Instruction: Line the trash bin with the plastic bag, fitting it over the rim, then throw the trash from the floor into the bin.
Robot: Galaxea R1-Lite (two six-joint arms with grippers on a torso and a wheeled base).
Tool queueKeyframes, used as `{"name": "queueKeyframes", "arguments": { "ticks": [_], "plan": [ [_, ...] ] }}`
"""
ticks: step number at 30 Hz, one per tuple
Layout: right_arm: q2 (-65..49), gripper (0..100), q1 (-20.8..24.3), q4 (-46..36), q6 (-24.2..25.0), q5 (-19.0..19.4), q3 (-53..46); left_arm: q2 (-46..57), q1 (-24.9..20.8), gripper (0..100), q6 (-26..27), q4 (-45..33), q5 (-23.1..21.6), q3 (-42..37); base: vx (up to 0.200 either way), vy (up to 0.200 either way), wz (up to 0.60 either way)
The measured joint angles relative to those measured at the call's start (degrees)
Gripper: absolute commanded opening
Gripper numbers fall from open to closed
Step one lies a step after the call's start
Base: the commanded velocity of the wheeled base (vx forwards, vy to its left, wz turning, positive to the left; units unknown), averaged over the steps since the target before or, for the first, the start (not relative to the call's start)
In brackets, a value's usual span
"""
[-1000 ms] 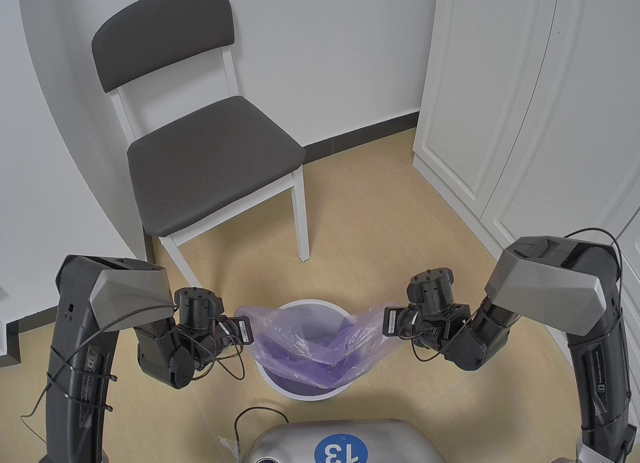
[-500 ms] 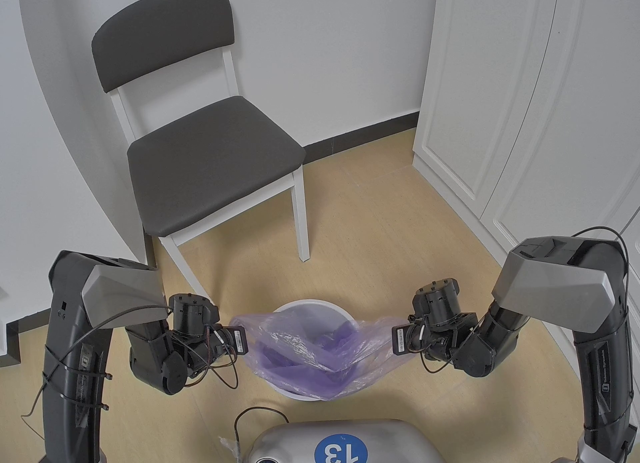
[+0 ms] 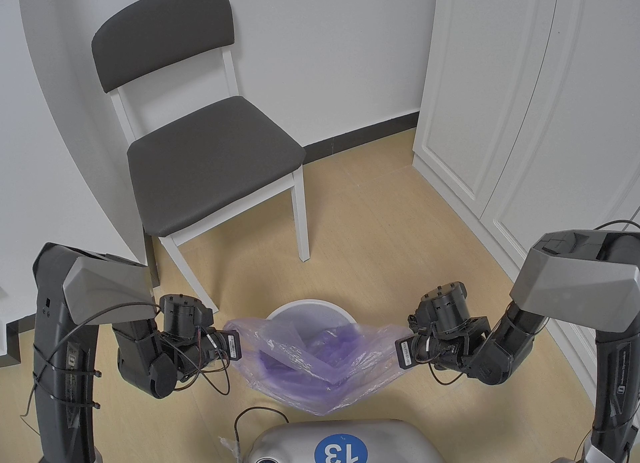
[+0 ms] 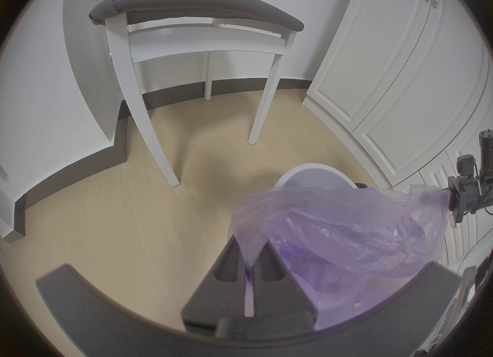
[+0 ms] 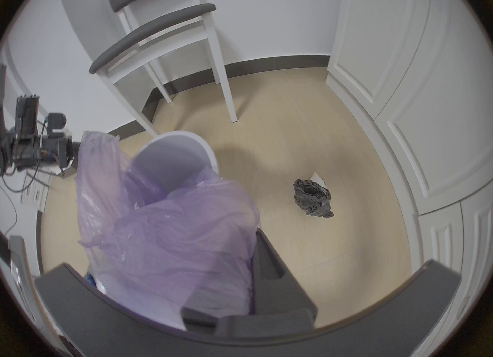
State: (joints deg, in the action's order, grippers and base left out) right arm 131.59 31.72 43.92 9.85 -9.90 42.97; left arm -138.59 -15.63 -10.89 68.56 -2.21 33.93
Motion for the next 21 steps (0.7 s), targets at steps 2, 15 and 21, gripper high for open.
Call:
{"name": "queueKeyframes", "arguments": {
  "ticks": [2, 15, 21],
  "plan": [
    [-0.9, 0, 0.6, -0.1, -1.0, 0.0, -1.2, 0.6, -0.1, 0, 0.0, 0.1, 0.0, -1.1, 0.000, 0.000, 0.00],
    [-2.1, 0, 1.6, -3.2, -4.8, 0.0, -4.0, 1.7, -0.2, 0, 0.0, 0.8, 0.1, -4.9, 0.000, 0.000, 0.00],
    [0.6, 0, 1.6, -1.1, -4.3, -0.2, -2.6, -0.8, -0.7, 0, 0.1, 2.3, 0.0, -3.1, 0.000, 0.000, 0.00]
  ]
}}
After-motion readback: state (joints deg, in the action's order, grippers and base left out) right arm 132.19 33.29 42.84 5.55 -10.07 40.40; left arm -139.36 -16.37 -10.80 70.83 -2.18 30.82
